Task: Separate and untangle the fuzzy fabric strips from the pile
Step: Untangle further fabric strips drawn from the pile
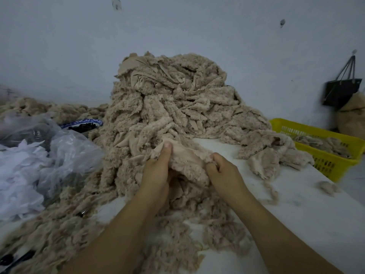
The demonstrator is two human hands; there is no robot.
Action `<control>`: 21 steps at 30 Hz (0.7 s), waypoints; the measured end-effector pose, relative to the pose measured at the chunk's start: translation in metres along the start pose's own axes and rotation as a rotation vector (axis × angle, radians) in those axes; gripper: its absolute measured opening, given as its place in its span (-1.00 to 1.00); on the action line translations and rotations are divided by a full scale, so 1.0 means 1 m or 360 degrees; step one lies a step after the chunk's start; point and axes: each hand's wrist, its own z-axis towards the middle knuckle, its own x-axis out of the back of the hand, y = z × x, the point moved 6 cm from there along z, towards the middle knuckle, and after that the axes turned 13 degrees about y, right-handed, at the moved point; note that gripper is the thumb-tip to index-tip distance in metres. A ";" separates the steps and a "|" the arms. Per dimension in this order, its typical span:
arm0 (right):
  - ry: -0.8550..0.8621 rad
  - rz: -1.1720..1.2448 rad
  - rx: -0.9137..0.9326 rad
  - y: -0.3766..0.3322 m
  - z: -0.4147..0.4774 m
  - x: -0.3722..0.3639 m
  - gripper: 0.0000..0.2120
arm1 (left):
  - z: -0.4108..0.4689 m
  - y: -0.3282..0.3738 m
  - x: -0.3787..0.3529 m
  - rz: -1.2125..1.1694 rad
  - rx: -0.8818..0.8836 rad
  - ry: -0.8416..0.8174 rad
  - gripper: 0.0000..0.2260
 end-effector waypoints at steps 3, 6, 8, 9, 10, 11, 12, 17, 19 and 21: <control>0.0055 0.0094 -0.0166 0.010 0.005 0.005 -0.70 | 0.004 -0.002 0.001 -0.0115 0.0072 0.0051 -0.59; 0.0152 0.0470 -0.0453 0.018 0.006 0.008 -0.72 | 0.006 -0.004 0.001 -0.0241 0.0109 0.0049 -0.77; 0.0177 0.0744 -0.0608 0.021 0.006 0.009 -0.75 | 0.007 -0.004 0.002 -0.0307 0.0145 0.0005 -0.78; 0.0175 0.0855 -0.0664 0.022 0.006 0.009 -0.73 | 0.007 -0.005 0.002 -0.0335 0.0167 -0.0020 -0.78; 0.0169 0.0929 -0.0698 0.022 0.007 0.010 -0.72 | 0.007 -0.005 0.003 -0.0361 0.0199 -0.0040 -0.77; 0.0168 0.0977 -0.0708 0.022 0.007 0.009 -0.72 | 0.008 -0.006 0.004 -0.0387 0.0241 -0.0048 -0.77; 0.0174 0.1000 -0.0713 0.022 0.007 0.010 -0.73 | 0.008 -0.007 0.005 -0.0426 0.0291 -0.0050 -0.77; 0.0281 0.0994 -0.0735 0.027 0.009 0.012 -0.66 | 0.010 -0.007 0.004 -0.0736 0.0454 -0.0143 -0.76; 0.0330 0.1050 -0.0759 0.030 0.010 0.014 -0.68 | 0.012 -0.004 0.004 -0.0837 0.0432 -0.0195 -0.74; 0.0347 0.1084 -0.0781 0.033 0.010 0.014 -0.68 | 0.013 -0.001 0.003 -0.0858 0.0384 -0.0262 -0.72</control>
